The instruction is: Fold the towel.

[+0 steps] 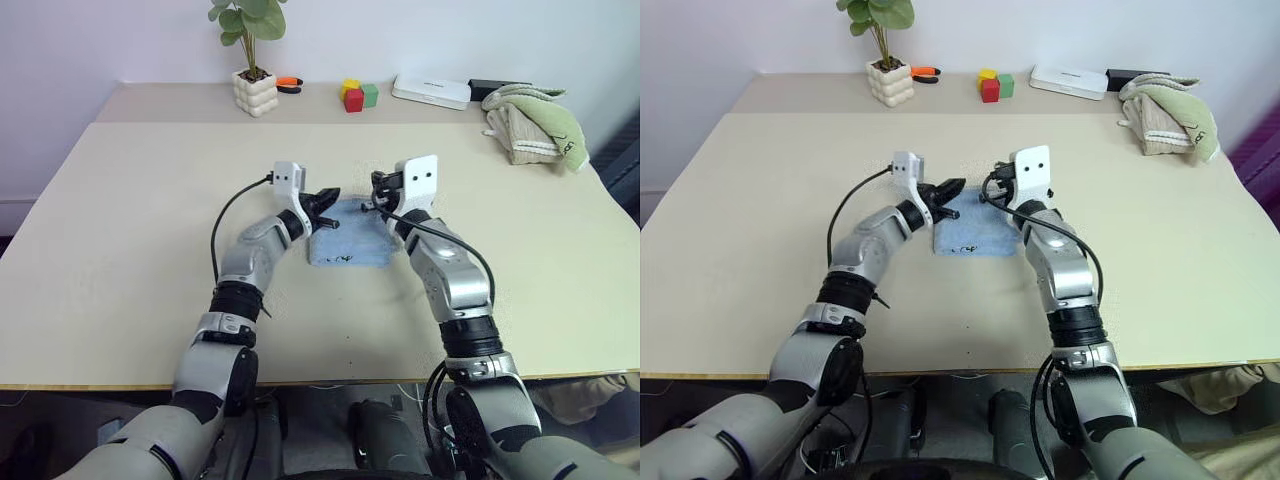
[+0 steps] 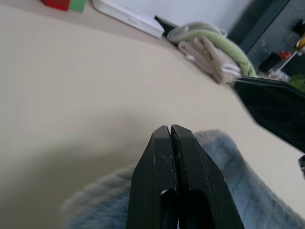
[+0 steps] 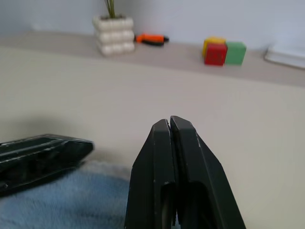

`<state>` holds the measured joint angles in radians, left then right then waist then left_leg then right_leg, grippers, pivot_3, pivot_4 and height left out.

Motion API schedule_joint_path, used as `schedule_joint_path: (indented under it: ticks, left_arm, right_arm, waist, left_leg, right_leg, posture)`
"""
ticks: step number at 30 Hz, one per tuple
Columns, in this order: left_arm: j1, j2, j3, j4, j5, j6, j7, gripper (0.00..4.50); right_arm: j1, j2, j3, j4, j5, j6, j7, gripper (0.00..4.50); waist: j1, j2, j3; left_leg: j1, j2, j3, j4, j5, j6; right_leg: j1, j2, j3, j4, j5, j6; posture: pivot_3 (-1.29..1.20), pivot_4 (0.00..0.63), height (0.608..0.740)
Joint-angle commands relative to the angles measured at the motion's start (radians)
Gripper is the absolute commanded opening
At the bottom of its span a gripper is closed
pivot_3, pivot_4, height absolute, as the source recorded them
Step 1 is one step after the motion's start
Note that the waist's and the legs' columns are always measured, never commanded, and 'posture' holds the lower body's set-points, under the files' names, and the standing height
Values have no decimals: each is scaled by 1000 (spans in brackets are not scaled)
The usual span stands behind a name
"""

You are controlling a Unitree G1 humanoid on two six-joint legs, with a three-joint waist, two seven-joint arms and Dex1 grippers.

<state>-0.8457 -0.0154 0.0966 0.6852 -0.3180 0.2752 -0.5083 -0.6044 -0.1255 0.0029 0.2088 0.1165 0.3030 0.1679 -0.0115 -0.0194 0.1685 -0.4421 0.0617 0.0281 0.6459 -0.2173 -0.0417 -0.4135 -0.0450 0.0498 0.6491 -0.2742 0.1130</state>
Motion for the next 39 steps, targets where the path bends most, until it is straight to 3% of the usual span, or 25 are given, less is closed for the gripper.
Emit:
schedule_joint_path:
  ticks: [1,13,27,34,37,39]
  left_arm:
    - [-43,-12,-8,22,25,-49,24,7]
    - [-9,14,0,90,70,-100,47,7]
    - [80,49,32,5,45,-79,65,7]
    - [78,103,67,-116,-48,-18,-50,7]
    - [89,142,69,-178,-90,47,-121,815]
    - [87,179,79,-197,-110,63,-167,1783]
  right_arm:
    - [-20,20,10,22,-24,-50,-11,18]
    - [35,-17,0,175,-107,-146,-70,18]
    - [117,-44,-17,61,-130,-119,-106,18]
    - [110,-120,-18,-21,-98,-93,16,18]
    - [90,-151,-98,-50,-4,-1,70,785]
    - [68,-172,-167,-70,98,114,115,1769]
  waist:
    - [-1,0,0]
    - [-2,0,0]
    - [-3,0,0]
    - [-4,1,0]
    - [-1,1,0]
    - [0,1,0]
  left_leg:
    - [0,0,0,0,0,0]
    - [0,0,0,0,0,0]
    - [1,0,0,0,0,0]
    - [1,0,0,-1,0,0]
    - [1,0,0,0,0,0]
    - [1,0,0,0,0,0]
  right_leg:
    - [0,0,0,0,0,0]
    - [0,0,0,0,0,0]
    - [0,0,0,1,0,0]
    - [0,0,0,1,0,0]
    - [0,0,0,1,0,0]
    - [1,0,0,1,0,0]
  posture:
    - [0,150,740]
    - [0,150,740]
    - [0,150,740]
    - [0,150,740]
    - [0,150,740]
    - [0,150,740]
